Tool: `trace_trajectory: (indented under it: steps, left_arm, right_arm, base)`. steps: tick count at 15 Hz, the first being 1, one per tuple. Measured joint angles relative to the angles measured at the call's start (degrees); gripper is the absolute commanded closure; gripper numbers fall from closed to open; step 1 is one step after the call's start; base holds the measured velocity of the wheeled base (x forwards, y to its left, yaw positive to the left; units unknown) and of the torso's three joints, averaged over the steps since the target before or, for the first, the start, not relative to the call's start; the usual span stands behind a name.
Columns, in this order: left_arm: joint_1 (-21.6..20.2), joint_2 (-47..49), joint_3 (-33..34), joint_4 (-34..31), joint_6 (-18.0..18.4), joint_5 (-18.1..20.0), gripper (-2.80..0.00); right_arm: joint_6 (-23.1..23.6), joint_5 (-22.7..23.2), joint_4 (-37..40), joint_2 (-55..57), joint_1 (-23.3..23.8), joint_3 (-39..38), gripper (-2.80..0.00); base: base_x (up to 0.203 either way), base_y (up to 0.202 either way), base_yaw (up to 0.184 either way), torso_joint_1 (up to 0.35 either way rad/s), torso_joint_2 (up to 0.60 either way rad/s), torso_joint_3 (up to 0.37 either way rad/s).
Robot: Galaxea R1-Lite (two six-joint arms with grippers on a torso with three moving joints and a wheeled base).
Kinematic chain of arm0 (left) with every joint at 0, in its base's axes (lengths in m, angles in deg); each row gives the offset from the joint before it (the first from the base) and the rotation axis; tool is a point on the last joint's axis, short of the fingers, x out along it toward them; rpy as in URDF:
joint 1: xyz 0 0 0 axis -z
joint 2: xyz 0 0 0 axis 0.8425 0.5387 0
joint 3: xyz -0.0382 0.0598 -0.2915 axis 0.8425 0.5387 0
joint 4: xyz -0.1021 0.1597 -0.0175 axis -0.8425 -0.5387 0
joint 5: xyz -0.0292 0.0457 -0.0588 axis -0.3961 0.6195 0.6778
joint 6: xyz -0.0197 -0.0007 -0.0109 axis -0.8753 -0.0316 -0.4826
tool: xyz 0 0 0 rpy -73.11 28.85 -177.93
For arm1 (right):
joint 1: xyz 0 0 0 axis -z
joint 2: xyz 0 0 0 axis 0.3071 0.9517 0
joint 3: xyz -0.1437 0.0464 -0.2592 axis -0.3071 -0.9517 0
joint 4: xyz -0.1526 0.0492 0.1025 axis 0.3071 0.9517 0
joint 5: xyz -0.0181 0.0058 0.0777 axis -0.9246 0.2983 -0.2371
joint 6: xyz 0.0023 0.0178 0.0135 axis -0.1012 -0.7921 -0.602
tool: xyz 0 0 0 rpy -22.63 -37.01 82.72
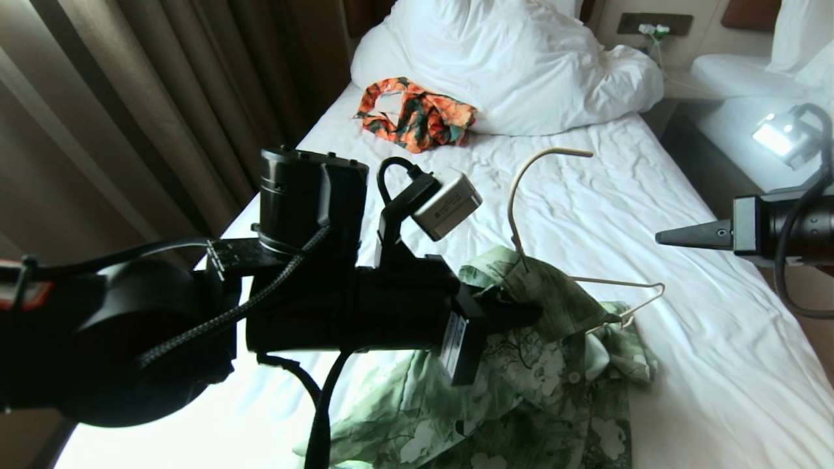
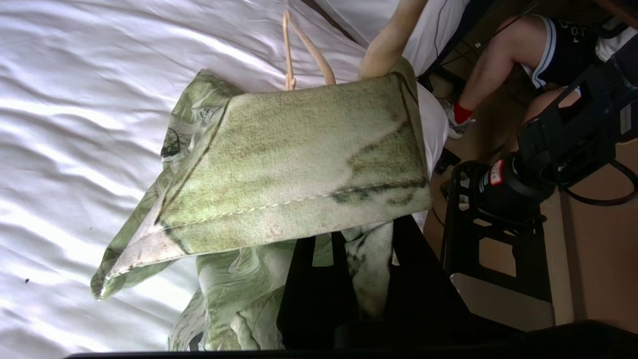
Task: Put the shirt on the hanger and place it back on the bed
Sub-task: Hook the other side of the shirt onto the hanger
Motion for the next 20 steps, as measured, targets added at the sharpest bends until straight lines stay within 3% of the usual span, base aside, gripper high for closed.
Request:
trace_trajectory:
  steps: [6, 11, 16, 20]
  left_arm:
    - [1.2, -2.0, 3.2, 0.0, 0.0, -0.1, 0.00]
    - [3.3, -2.4, 6.0, 0.2, 0.0, -0.9, 0.00]
    - [5.8, -1.7, 9.9, 6.6, 0.0, -2.9, 0.00]
    - [5.0, -1.7, 11.3, 6.8, -5.5, -4.0, 0.00]
  right_arm:
    - [2.4, -6.2, 1.1, 0.1, -1.6, 0.2, 0.00]
    - [2.5, -6.6, 12.2, 8.6, -4.5, 11.5, 0.00]
    - [0.5, -8.7, 16.8, 18.4, -10.5, 18.6, 0.00]
    - [-2.9, -8.4, 16.7, 20.7, -11.6, 22.0, 0.00]
  base:
    - [0.000, 0.000, 0.000, 0.000, 0.00, 0.000]
    - [0.000, 0.000, 0.000, 0.000, 0.00, 0.000]
    - [0.000, 0.000, 0.000, 0.000, 0.00, 0.000]
    - [0.000, 0.000, 0.000, 0.000, 0.00, 0.000]
